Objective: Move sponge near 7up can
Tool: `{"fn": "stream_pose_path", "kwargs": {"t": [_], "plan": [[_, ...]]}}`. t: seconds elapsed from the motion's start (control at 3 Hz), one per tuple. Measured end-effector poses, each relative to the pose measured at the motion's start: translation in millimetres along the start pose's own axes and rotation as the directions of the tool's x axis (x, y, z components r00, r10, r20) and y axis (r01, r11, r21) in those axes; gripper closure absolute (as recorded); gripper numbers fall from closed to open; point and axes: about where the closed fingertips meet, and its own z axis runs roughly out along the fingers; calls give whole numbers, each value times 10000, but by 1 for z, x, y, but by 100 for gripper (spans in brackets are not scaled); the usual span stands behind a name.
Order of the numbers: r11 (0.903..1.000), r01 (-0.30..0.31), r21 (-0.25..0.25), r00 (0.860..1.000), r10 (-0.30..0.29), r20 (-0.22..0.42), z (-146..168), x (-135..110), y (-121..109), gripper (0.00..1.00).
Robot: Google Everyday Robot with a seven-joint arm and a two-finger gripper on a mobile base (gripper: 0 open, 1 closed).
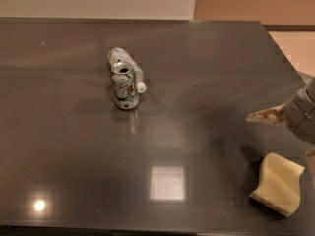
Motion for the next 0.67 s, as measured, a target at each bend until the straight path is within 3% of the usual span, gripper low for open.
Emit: {"fn": "stream_pose_path", "kwargs": {"t": [0.33,0.67], "plan": [[9995,295,80,9989,-298,369,9,1,12,0],[9979,645,50,9969,-647,458,15,38,33,17]]}}
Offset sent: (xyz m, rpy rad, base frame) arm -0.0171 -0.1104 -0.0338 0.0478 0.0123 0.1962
